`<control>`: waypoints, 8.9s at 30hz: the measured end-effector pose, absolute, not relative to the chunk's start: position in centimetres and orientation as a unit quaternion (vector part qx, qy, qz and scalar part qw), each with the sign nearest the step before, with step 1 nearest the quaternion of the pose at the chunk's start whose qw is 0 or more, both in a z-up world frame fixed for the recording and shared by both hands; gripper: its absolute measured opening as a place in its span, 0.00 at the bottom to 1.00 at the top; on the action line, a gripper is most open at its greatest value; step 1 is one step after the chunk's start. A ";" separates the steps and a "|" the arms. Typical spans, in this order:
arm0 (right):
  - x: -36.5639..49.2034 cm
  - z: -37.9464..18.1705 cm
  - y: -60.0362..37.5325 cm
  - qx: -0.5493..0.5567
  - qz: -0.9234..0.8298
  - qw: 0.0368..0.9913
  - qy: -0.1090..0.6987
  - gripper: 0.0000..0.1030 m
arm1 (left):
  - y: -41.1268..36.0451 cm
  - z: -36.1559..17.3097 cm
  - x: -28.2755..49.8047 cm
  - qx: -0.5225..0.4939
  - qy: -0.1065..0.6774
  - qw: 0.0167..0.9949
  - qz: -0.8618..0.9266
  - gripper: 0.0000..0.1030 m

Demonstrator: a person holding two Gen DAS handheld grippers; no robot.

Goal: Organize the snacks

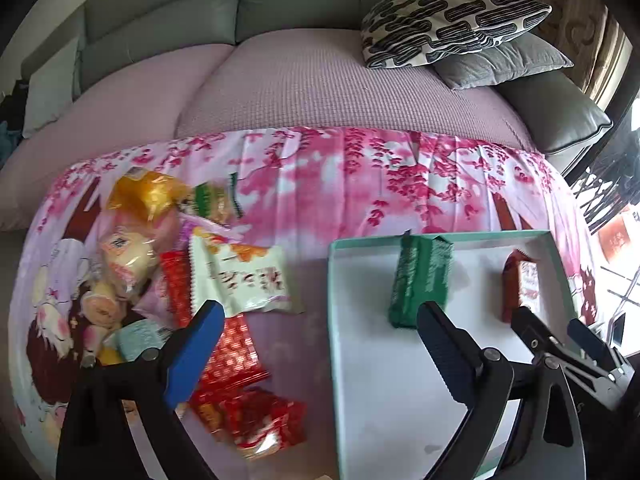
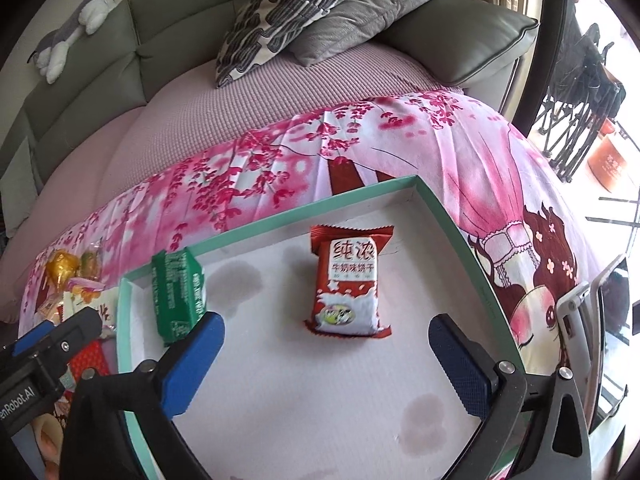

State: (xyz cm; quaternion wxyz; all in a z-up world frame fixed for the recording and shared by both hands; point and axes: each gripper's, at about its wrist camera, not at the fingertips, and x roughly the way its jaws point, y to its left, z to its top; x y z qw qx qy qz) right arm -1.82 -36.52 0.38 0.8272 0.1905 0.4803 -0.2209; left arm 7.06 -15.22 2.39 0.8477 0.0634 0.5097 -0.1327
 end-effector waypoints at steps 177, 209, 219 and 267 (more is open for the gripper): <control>-8.4 0.4 -38.4 0.271 -0.311 0.760 0.502 0.60 | -17.9 -0.2 1.7 0.001 0.524 0.795 -0.304 0.68; -3.2 1.3 -28.1 0.190 -0.168 0.832 0.494 1.00 | -7.4 0.5 6.0 0.042 0.503 0.862 -0.058 0.95; -1.5 0.6 -22.2 0.160 -0.094 0.843 0.505 1.00 | -2.2 0.4 7.5 0.034 0.506 0.862 0.010 0.96; 14.0 -4.2 -18.5 0.207 0.026 0.797 0.567 0.82 | 0.7 -5.7 22.6 -0.015 0.617 0.784 -0.065 0.96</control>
